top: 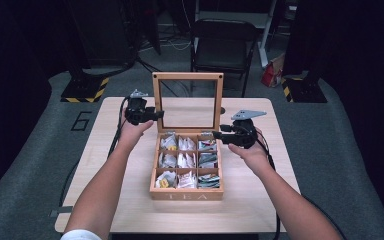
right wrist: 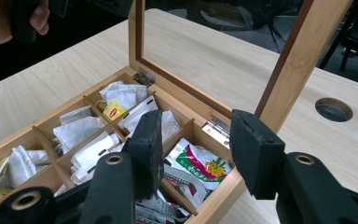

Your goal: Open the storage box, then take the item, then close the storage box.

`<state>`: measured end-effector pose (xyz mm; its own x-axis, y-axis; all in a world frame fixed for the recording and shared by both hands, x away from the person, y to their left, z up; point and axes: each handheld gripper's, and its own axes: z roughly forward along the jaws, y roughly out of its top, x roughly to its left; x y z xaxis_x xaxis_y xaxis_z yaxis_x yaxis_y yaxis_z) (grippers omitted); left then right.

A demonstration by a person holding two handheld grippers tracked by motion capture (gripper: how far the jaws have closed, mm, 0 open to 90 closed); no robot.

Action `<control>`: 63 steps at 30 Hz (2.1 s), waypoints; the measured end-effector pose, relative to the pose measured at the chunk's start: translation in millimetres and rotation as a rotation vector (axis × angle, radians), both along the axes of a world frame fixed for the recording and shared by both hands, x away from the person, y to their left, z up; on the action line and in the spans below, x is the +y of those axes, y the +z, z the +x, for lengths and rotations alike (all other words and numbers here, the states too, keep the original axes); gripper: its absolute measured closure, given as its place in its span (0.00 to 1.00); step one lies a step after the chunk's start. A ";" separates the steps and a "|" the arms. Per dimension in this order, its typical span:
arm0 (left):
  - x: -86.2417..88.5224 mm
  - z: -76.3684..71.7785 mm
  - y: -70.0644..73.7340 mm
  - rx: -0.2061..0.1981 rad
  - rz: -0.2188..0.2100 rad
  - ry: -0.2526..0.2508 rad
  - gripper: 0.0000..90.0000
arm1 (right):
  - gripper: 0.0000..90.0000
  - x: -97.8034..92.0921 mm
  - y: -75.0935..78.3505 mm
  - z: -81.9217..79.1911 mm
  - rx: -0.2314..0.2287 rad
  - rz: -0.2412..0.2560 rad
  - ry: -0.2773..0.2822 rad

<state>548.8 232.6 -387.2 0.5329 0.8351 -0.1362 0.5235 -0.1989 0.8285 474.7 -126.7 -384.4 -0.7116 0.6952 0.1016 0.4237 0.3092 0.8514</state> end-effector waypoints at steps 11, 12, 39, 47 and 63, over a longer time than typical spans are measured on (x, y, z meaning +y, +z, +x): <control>10.4 -15.0 7.9 0.001 0.013 -0.020 0.53 | 0.58 7.3 0.0 -3.1 -0.007 -0.010 0.019; 11.1 -16.6 8.6 -0.001 0.012 -0.021 0.53 | 0.57 7.9 0.0 -3.6 -0.008 -0.011 0.019; 28.6 -52.7 20.0 -0.019 0.033 -0.052 0.52 | 0.64 58.0 -13.2 -27.6 -0.004 -0.032 0.211; 32.5 -57.9 19.1 -0.017 0.014 -0.051 0.50 | 0.64 68.7 -19.4 -31.5 0.006 -0.041 0.230; 40.8 -64.0 12.6 -0.012 0.006 -0.045 0.51 | 0.64 91.1 -29.2 -42.9 0.011 -0.058 0.291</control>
